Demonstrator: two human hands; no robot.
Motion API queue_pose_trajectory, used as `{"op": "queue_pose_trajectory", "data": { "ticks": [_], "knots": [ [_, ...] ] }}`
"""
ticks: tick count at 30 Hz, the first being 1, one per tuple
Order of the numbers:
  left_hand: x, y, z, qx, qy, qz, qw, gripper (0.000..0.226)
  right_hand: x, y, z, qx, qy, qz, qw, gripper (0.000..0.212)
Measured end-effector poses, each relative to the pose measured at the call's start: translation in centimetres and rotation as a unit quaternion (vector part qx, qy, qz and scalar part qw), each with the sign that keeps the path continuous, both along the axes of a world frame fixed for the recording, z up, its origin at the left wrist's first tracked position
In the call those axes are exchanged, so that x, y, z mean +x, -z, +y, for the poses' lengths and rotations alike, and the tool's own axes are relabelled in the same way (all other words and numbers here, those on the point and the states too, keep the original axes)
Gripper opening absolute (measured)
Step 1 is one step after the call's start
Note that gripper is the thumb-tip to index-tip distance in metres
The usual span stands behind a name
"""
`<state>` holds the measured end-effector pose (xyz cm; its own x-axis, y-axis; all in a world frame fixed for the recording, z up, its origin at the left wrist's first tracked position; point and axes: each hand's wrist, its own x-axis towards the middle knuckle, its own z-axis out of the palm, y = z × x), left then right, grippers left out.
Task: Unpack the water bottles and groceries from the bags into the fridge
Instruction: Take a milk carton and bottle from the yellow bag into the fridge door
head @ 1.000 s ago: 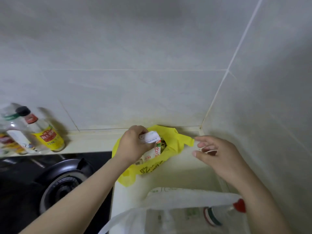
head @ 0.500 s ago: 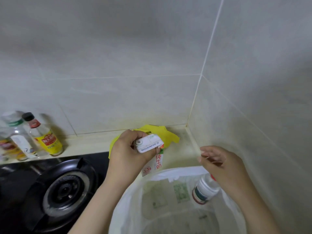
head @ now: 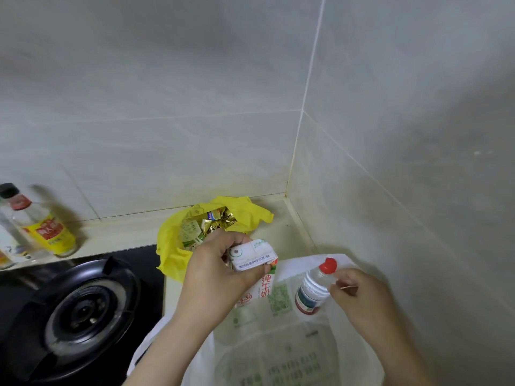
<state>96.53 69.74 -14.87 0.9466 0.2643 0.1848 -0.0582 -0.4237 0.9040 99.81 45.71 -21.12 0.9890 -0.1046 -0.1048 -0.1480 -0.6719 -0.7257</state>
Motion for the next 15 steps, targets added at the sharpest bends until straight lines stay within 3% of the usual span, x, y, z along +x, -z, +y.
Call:
{"op": "queue_pose_trajectory", "data": {
  "ticks": [5,15],
  "knots": [
    [-0.3,0.3,-0.4,0.013,0.011,0.005,1.000,0.034,0.3,0.6,0.0,-0.022,0.021,0.010,0.999,0.038],
    [-0.6,0.5,-0.4,0.000,0.000,0.021,1.000,0.035,2.9,0.2,2.4,-0.070,-0.044,-0.040,0.996,0.063]
  ]
}}
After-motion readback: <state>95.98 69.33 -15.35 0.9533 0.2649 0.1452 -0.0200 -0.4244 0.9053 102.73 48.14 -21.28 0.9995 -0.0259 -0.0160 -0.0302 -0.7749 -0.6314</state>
